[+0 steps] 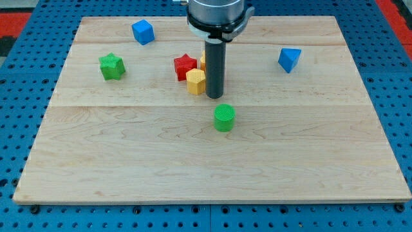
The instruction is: Move blue triangle closer to blue cube
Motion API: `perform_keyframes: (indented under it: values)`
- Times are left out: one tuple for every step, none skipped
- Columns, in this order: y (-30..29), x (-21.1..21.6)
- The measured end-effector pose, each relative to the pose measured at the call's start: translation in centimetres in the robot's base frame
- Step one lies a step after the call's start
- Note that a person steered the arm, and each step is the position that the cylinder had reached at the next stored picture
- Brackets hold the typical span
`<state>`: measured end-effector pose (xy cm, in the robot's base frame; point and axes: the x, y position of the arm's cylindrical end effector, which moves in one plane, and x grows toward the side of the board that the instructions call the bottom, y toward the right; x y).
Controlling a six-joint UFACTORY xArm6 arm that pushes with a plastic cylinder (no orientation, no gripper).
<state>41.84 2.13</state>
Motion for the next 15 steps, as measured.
perform_keyframes:
  values:
    - [5.1,0.0]
    - [11.7,0.1]
    - [17.3,-2.4]
    - [18.6,-6.7]
    - [12.7,-11.2]
    - [7.3,-14.0]
    - [8.7,-12.4]
    - [9.4,-11.7]
    - [9.4,-11.0]
    - [9.3,-10.3]
    - [4.6,-11.1]
    - [2.4,-11.1]
    - [2.7,-10.0]
    - [1.6,-10.0]
    - [-1.3,-11.5]
